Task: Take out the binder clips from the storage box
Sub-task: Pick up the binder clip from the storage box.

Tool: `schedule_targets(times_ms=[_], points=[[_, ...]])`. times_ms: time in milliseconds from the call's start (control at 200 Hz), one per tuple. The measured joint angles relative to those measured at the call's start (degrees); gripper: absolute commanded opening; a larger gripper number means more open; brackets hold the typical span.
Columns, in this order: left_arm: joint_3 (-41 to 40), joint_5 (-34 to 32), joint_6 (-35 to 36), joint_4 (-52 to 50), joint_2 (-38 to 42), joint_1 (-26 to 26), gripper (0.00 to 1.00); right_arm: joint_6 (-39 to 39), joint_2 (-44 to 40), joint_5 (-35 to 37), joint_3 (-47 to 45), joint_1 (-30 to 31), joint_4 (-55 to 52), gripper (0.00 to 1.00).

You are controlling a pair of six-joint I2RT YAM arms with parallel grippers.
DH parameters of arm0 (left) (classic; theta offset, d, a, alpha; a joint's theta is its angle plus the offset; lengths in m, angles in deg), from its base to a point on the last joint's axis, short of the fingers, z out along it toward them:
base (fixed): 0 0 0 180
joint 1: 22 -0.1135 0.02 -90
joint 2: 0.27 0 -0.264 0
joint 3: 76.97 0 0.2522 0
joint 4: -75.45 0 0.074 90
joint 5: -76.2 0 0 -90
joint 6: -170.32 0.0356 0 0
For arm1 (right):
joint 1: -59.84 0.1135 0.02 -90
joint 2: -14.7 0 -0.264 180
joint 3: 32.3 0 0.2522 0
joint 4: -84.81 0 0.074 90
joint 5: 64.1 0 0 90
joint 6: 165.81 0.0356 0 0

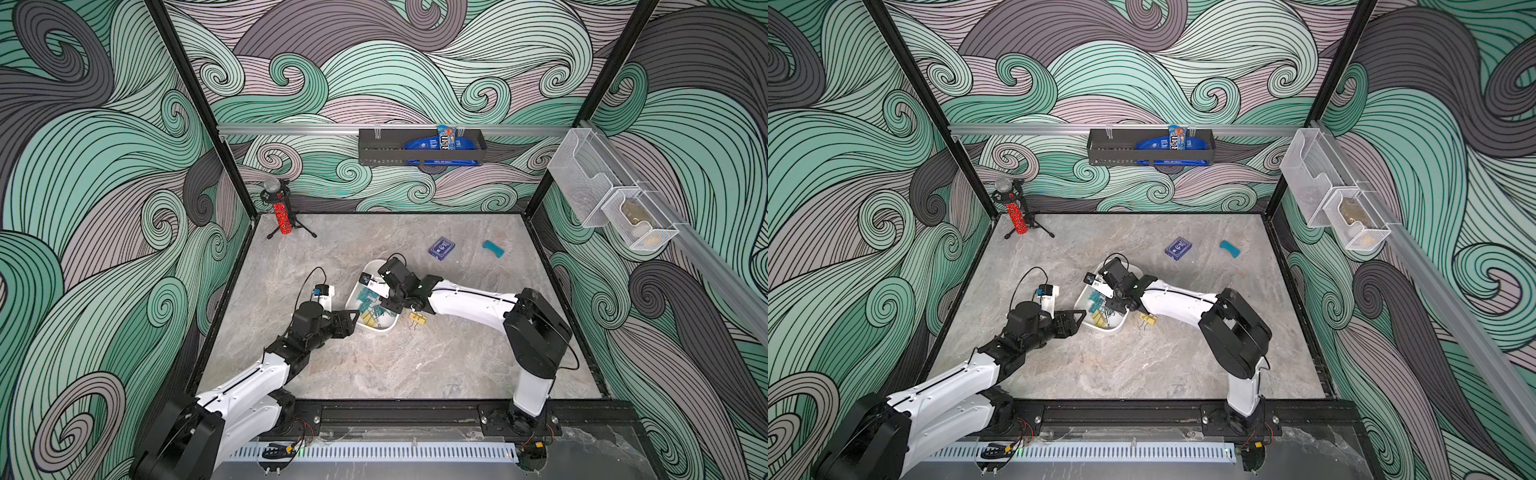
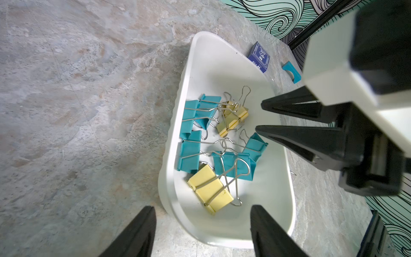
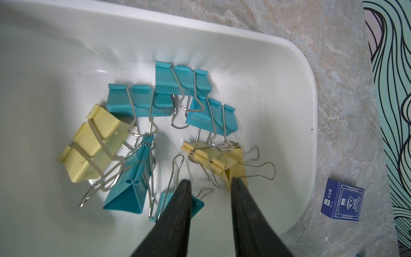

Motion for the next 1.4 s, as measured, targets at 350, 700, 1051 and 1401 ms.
schedule_targets(times_ms=[350, 700, 1051, 1401], points=[[0.00, 0.02, 0.00, 0.02, -0.13, 0.02, 0.70, -2.99, 3.96, 3.32, 1.25, 0.00, 2.29, 0.33], [0.00, 0.04, 0.00, 0.46, -1.07, 0.15, 0.70, -4.37, 4.96, 5.14, 1.25, 0.00, 4.87, 0.32], [-0.02, 0.04, 0.00, 1.14, -1.73, 0.17, 0.70, -5.44, 7.30, 5.14, 3.28, 0.00, 5.79, 0.27], [-0.02, 0.04, 0.00, 1.53, -2.82, 0.22, 0.70, -6.05, 8.15, 4.98, 3.78, -0.59, 6.23, 0.10]])
